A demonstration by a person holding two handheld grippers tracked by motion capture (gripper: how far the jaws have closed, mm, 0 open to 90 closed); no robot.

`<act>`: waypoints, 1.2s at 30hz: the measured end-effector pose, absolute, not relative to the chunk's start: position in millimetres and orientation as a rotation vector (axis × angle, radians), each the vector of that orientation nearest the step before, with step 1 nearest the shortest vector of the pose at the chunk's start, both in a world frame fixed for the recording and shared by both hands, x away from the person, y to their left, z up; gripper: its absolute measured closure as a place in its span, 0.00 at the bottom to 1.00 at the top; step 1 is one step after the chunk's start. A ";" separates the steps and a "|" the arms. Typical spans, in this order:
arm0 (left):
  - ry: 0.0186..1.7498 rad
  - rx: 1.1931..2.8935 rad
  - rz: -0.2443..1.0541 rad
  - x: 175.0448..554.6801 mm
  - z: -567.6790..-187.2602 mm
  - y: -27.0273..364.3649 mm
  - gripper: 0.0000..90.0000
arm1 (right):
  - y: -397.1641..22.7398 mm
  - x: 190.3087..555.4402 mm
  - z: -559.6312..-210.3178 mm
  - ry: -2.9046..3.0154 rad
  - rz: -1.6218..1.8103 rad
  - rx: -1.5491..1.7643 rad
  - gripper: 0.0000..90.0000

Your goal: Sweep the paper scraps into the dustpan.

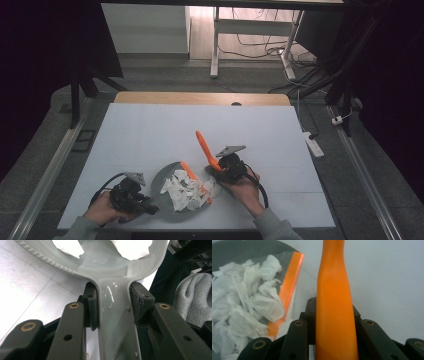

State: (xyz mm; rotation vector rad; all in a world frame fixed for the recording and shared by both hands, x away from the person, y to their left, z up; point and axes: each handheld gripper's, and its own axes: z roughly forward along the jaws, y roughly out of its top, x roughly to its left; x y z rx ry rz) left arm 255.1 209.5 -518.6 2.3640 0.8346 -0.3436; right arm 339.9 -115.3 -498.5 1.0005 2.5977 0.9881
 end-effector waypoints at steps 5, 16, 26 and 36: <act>0.833 2.366 -0.344 255.0 -518.9 208.4 0.69 | -95.5 336.7 -499.3 2.625 0.999 0.955 0.80; 0.833 2.367 -0.347 255.5 -519.7 208.0 0.69 | -57.2 328.6 -498.9 2.662 1.027 0.844 0.80; 0.836 2.366 -0.353 255.9 -520.6 207.2 0.69 | -31.3 313.7 -491.7 2.700 1.093 0.713 0.80; 0.837 2.361 -0.352 256.2 -521.0 207.9 0.69 | -39.3 311.8 -475.4 2.637 1.168 0.701 0.80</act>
